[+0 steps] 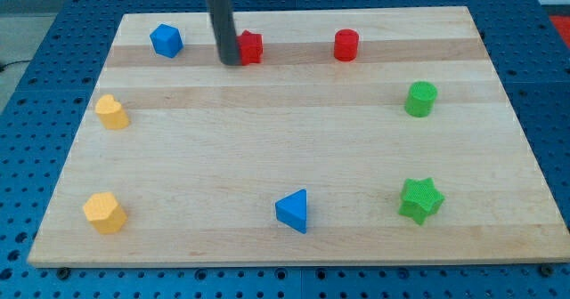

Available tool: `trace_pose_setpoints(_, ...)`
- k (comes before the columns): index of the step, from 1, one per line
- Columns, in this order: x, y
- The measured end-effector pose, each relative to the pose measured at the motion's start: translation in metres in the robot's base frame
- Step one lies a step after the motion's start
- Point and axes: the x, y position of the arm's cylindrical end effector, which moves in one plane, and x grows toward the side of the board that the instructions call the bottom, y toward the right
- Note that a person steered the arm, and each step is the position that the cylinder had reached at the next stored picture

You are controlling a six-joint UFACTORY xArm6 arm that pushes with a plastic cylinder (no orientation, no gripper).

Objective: Place the red star to the left of the red circle

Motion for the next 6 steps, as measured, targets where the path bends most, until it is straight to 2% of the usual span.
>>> trace_pose_setpoints(1,0.001,0.02)
trace_pose_setpoints(3,-0.044,-0.055)
trace_pose_setpoints(5,-0.039,0.091)
trace_pose_setpoints(6,-0.037,0.075)
